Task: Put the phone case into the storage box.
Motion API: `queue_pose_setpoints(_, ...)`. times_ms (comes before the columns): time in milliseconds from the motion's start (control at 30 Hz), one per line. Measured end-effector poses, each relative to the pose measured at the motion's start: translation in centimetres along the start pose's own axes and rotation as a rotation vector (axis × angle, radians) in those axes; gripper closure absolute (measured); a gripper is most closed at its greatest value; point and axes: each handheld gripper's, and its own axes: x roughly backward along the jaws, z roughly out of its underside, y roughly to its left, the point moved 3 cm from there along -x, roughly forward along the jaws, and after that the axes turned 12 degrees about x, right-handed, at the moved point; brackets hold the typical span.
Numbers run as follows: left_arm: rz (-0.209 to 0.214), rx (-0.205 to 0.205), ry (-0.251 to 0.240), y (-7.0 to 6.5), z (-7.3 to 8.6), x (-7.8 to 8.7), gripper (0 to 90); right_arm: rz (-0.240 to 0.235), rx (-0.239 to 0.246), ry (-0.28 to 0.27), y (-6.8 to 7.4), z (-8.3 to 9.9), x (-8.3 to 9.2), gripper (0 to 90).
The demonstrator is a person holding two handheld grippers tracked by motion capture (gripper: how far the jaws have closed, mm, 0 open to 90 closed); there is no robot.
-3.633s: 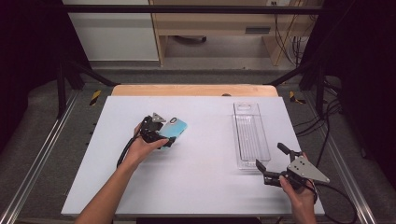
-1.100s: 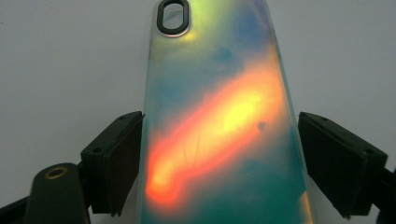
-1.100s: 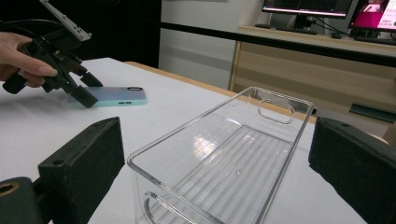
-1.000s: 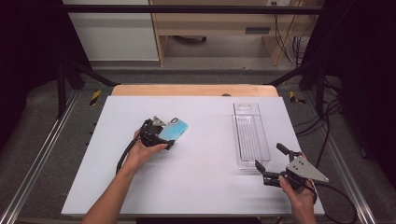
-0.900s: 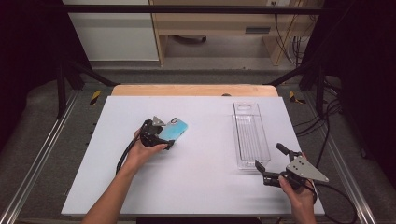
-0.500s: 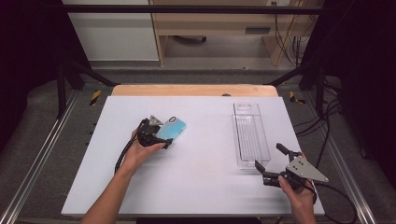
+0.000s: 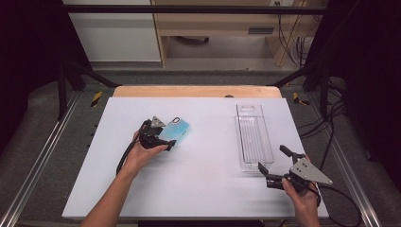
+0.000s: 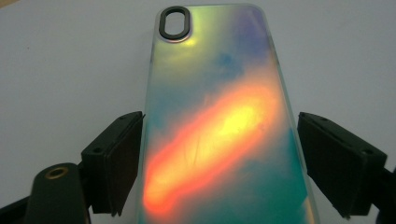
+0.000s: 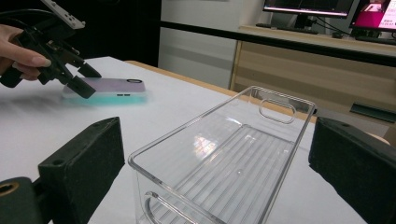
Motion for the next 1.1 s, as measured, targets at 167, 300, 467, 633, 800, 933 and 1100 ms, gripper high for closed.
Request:
queue_pose_setpoints(167,0.014,0.001,-0.027,-0.4,-0.3,0.6,16.4,0.002,-0.002,-0.002,0.0,0.0,0.0,3.7)
queue_pose_setpoints(300,0.035,0.008,-0.065,-0.9,-0.6,1.3,16.4,0.003,-0.006,-0.003,-0.1,0.0,0.1,3.6)
queue_pose_setpoints(467,0.067,0.005,-0.112,-2.0,-1.1,2.2,16.4,0.008,-0.008,-0.008,-0.2,-0.1,0.2,3.7)
queue_pose_setpoints(633,0.092,-0.006,-0.156,-3.2,-1.2,3.2,16.4,0.01,-0.012,-0.018,-0.2,-0.3,0.3,3.7)
queue_pose_setpoints(800,0.106,-0.005,-0.221,-4.1,-0.9,4.7,16.4,0.014,-0.015,-0.028,-0.2,-0.8,0.5,3.6)
queue_pose_setpoints(933,0.113,0.007,-0.284,-4.5,-0.6,6.0,16.4,0.009,-0.006,-0.05,0.1,-2.1,0.4,3.8)
queue_pose_setpoints(1100,0.096,-0.005,-0.332,-4.9,0.0,7.2,16.4,-0.022,0.022,-0.068,1.0,-4.5,-0.3,4.0)
